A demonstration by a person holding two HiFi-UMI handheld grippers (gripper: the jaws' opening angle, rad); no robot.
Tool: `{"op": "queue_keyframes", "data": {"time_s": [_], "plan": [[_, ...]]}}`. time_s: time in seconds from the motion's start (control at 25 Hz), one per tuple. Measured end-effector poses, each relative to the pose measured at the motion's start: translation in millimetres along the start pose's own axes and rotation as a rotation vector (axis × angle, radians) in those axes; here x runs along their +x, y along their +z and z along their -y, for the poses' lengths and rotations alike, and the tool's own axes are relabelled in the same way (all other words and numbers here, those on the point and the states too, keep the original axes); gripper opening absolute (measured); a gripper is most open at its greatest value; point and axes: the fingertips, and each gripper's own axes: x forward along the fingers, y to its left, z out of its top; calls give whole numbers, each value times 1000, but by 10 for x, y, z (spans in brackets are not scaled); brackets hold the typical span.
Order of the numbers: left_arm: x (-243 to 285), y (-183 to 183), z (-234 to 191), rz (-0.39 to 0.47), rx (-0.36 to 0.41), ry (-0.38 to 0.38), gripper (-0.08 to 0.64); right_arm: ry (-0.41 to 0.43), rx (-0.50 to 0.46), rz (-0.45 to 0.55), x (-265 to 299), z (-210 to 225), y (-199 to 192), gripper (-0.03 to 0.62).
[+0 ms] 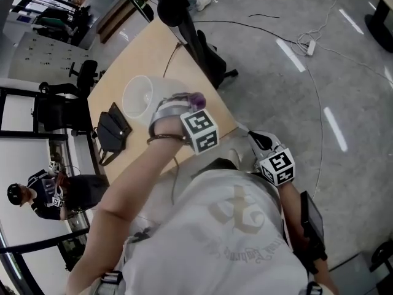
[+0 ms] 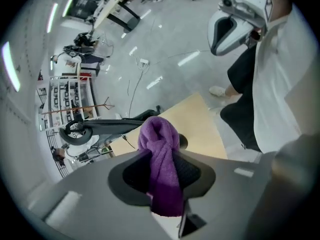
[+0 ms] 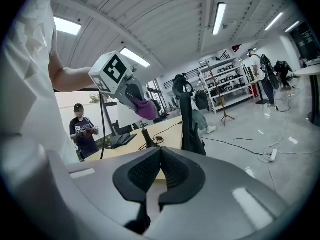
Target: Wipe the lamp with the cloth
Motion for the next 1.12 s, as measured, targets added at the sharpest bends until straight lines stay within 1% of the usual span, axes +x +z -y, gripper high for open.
{"op": "queue_keyframes", "data": {"time_s": [0.08, 0.12, 0.24, 0.32, 0.4, 0.44, 0.52, 0.6, 0.68, 0.76, 0.88, 0.96, 1.12], "plan": [[-135, 26, -62, 90, -126, 23, 112, 15, -5, -3, 31, -18, 16, 12], [-245, 8, -124, 141, -200, 50, 112, 23, -7, -5, 45, -36, 21, 12], [-642, -177, -335, 267, -403, 171, 112, 51, -15, -16, 102, -122, 11, 12], [-848, -364, -434, 316, -515, 233, 112, 73, -27, -27, 152, -174, -2, 12], [-991, -595, -518, 325, -602, 293, 112, 95, -36, -37, 207, -221, -10, 12], [-1042, -707, -550, 320, -631, 323, 112, 107, -39, -41, 231, -248, -13, 12], [-1078, -864, -572, 309, -670, 358, 112, 126, -47, -52, 274, -304, -25, 12], [-990, -906, -514, 304, -696, 343, 112, 138, -55, -62, 301, -342, -36, 12], [-841, -871, -420, 299, -699, 321, 112, 144, -56, -66, 311, -358, -42, 12], [-730, -824, -356, 298, -693, 314, 110, 148, -55, -68, 316, -364, -42, 12], [-632, -723, -292, 316, -690, 305, 110, 147, -56, -81, 311, -334, -66, 12], [-540, -592, -175, 329, -676, 278, 110, 142, -53, -92, 287, -300, -98, 12], [-200, -311, 252, 334, -635, 172, 110, 151, -56, -103, 279, -279, -115, 12]]}}
